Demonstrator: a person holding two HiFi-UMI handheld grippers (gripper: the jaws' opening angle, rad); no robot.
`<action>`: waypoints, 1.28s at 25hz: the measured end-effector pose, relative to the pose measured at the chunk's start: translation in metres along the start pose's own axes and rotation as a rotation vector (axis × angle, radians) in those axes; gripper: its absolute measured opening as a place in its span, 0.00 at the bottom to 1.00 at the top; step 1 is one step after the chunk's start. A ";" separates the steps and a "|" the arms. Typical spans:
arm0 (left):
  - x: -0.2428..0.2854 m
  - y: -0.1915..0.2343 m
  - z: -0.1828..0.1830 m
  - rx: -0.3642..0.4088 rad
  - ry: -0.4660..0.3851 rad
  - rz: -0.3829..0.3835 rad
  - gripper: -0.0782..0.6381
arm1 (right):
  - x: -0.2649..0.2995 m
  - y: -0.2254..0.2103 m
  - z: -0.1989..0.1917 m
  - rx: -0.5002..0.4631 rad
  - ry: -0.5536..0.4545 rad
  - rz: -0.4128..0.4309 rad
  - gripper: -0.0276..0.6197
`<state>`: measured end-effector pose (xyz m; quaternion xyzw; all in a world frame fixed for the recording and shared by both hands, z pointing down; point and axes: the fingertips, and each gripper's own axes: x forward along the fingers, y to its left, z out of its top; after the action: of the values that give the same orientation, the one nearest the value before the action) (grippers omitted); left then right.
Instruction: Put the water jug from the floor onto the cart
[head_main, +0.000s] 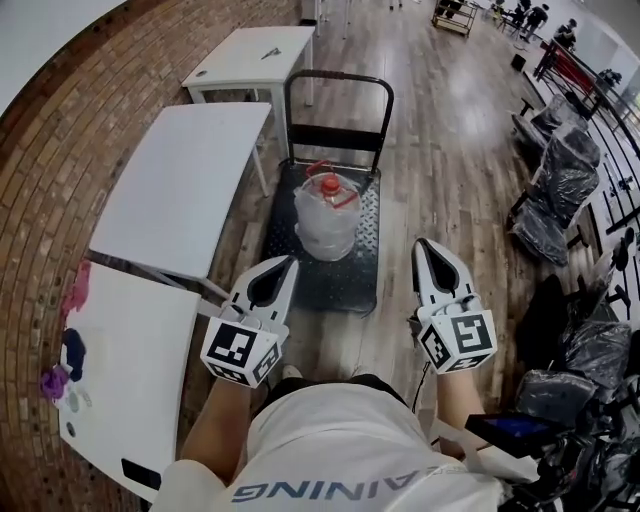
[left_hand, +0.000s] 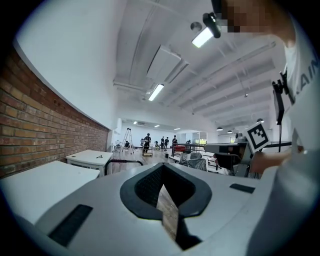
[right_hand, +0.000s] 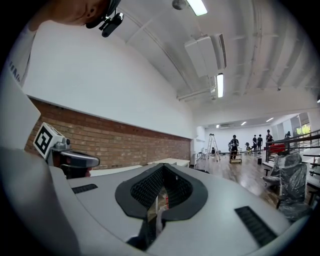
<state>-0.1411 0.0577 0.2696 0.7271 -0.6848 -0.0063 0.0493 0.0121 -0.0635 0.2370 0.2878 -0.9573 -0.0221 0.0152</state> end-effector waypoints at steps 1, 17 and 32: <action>-0.004 0.007 0.000 -0.004 -0.001 0.004 0.11 | 0.002 0.007 0.000 -0.007 0.004 0.004 0.05; -0.010 0.020 -0.010 -0.032 0.004 -0.007 0.11 | 0.012 0.023 -0.021 -0.051 0.069 0.014 0.05; 0.000 0.022 -0.005 -0.026 -0.010 -0.018 0.11 | 0.015 0.025 -0.025 -0.068 0.090 0.038 0.05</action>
<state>-0.1628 0.0567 0.2764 0.7324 -0.6783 -0.0191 0.0552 -0.0126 -0.0517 0.2635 0.2697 -0.9596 -0.0412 0.0682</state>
